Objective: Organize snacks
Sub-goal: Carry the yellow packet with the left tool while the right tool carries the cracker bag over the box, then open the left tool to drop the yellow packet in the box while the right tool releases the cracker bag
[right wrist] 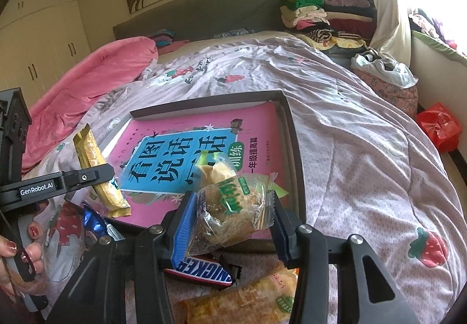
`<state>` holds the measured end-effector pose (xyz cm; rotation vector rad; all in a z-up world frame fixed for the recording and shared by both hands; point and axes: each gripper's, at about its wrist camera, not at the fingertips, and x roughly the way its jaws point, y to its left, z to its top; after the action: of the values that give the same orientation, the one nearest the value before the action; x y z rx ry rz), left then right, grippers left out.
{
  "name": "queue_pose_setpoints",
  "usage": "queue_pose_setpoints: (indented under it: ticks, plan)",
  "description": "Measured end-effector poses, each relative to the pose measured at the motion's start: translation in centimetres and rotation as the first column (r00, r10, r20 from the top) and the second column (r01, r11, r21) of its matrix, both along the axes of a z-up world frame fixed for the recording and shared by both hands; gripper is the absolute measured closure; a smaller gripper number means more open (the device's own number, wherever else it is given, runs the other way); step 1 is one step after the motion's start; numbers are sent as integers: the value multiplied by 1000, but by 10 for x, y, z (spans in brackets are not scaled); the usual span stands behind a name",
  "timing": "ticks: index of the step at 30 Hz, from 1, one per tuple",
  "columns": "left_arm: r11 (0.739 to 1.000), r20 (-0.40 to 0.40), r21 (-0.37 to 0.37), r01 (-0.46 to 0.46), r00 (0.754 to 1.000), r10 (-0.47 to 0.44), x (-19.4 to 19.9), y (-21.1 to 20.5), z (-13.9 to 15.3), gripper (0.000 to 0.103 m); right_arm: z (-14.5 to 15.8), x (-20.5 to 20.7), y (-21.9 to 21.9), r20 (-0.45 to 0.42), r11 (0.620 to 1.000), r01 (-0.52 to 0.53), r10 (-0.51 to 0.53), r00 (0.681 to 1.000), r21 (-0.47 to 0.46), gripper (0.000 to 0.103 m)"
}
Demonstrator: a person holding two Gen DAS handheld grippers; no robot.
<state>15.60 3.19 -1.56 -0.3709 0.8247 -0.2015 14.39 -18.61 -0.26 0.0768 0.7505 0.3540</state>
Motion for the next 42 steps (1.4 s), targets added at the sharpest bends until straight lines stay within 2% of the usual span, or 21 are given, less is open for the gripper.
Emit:
queue_pose_setpoints:
  ticks: [9, 23, 33, 38, 42]
  plan:
    - [1000, 13, 21, -3, 1000, 2, 2, -3, -3, 87, -5, 5, 4, 2, 1000, 14, -14, 1000, -23, 55]
    - [998, -1, 47, 50, 999, -50, 3, -16, -4, 87, -6, 6, 4, 24, 996, 45, -43, 999, -71, 54]
    - [998, -18, 33, 51, 999, -50, 4, -12, -5, 85, -4, 3, 0, 8, 999, 29, -29, 1000, -41, 53]
    - [998, -23, 32, 52, 998, -51, 3, -11, -3, 84, -2, -2, 2, 20, 998, 19, -18, 1000, -57, 42]
    - [998, -19, 33, 52, 998, -52, 3, -11, -1, 83, 1, -5, -1, 27, 998, 23, -22, 999, -53, 41]
